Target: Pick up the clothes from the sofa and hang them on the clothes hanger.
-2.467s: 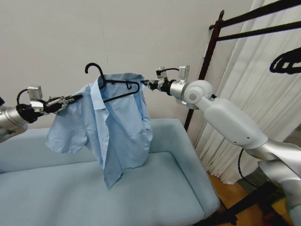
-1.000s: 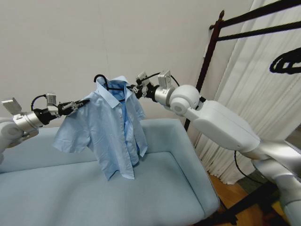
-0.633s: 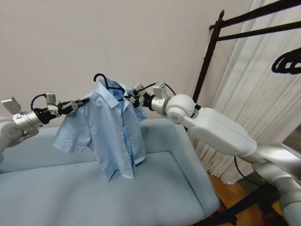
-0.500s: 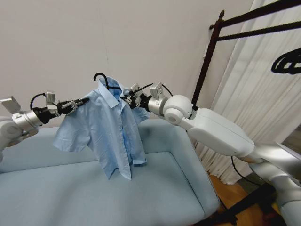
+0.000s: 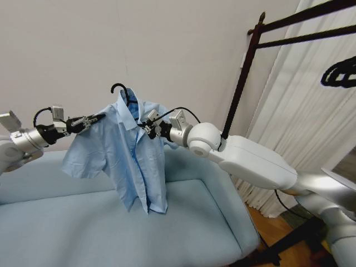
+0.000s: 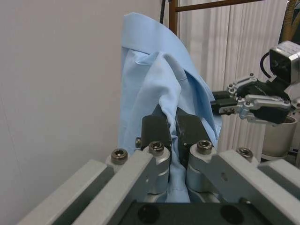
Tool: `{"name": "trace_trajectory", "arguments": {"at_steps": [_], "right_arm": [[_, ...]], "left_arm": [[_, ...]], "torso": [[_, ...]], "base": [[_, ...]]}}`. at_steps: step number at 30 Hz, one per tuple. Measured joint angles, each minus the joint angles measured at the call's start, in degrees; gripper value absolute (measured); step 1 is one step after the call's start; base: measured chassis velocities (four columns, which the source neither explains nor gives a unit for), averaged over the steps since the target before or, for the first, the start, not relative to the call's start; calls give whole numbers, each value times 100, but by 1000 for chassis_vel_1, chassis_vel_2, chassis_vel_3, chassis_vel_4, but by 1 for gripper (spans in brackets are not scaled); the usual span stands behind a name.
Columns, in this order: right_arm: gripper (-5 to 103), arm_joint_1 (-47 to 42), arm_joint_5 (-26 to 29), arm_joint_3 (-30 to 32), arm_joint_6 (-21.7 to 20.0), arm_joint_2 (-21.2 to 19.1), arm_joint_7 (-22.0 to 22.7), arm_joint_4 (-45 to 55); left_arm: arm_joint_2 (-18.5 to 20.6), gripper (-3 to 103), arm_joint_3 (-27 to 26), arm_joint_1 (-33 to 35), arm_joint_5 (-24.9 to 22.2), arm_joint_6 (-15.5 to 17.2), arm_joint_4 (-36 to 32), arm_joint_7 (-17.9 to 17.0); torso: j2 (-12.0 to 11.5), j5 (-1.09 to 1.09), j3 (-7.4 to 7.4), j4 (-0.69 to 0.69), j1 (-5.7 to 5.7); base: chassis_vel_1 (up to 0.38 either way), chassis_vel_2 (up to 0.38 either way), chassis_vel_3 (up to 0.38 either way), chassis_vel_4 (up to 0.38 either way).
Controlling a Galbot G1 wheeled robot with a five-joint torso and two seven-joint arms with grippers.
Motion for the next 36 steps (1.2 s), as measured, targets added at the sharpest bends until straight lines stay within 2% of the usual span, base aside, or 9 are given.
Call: {"name": "trace_trajectory", "arguments": {"at_steps": [3, 6, 7, 14, 17, 20, 23, 32, 36], "right_arm": [[25, 31, 240, 173, 14, -61, 175, 66], [30, 49, 421, 314, 15, -207, 219, 166], [41, 61, 518, 373, 16, -302, 219, 233], [52, 112, 838, 557, 16, -630, 152, 357], [74, 158, 1042, 669, 15, -748, 92, 192], [74, 173, 1189, 713, -5, -800, 65, 73], [95, 99, 1357, 713, -17, -808, 180, 56], [100, 122, 2238, 824, -31, -137, 1365, 133], [97, 140, 2248, 761, -35, 33, 1538, 12]], "left_arm": [[0, 3, -1, -6, -1, -44, 79, 99], [-33, 3, 12, -16, 6, -74, 151, 107], [-54, 3, 22, -20, 16, -98, 185, 107], [-121, 3, 26, -37, 31, -146, 289, 241], [-140, 3, 18, -28, 35, -213, 329, 363], [-149, 3, 5, -21, 48, -234, 328, 408], [-160, 3, -7, -26, 49, -240, 295, 428], [-177, 3, -26, 35, 64, -262, 180, 424], [-173, 3, -49, 39, 60, -266, 157, 419]], "torso": [[0, 0, 0, 0, 0], [0, 1, 0, -1, 0], [0, 0, 0, -2, 0], [0, 1, 0, -2, 0], [0, 1, 0, 0, 0], [0, 1, 0, 0, 0], [0, 2, 0, -2, -1], [1, -2, 0, 2, 0], [0, -1, 0, 1, 0]], "base": [[0, 0, 0, 0], [0, 0, 0, 0], [0, 0, 0, 0], [0, 0, 0, 0], [0, 0, 0, 0], [0, 0, 0, 0], [0, 0, 0, 0], [0, 0, 0, 0], [0, 0, 0, 0]]}}
